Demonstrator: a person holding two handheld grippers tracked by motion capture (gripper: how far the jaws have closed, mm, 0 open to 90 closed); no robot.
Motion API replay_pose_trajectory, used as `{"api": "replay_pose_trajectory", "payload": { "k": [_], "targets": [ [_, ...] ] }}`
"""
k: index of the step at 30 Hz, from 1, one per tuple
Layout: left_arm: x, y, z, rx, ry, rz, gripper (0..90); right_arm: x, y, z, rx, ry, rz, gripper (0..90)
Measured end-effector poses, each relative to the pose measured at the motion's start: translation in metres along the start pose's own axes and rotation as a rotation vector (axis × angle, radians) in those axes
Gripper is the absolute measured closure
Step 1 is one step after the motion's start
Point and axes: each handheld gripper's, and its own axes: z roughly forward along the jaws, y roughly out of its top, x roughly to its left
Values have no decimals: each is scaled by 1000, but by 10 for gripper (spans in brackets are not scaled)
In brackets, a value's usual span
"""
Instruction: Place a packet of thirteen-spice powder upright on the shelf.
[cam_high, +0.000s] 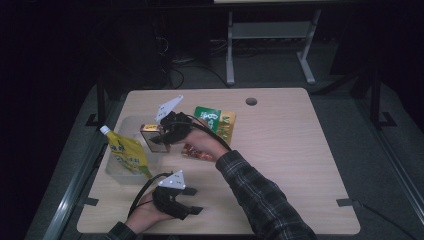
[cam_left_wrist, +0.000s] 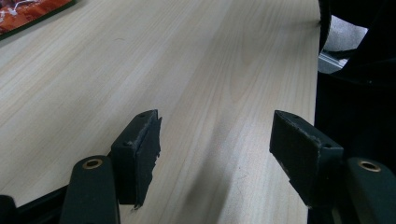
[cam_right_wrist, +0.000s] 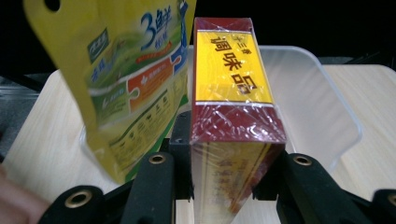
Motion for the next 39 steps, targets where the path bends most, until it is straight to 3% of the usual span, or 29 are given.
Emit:
{"api": "replay_pose_trajectory", "payload": {
  "k": [13,21,24,33,39],
  "targets": [
    [-2,1,1,-4,-7,9,329,-5,14,26,-19,11,-38,669],
    [-4,2,2,-1,-12,3,329,-9,15,40,-44,38,-14,669],
    [-3,2,2,3,-14,10,330,-9,17,42,-52,38,-8,670],
    [-4,2,2,1,-15,6,329,-8,19,43,-33,53,-52,669],
    [-4,2,2,2,-16,6,329,-9,17,41,-32,52,-40,669]
  ]
}}
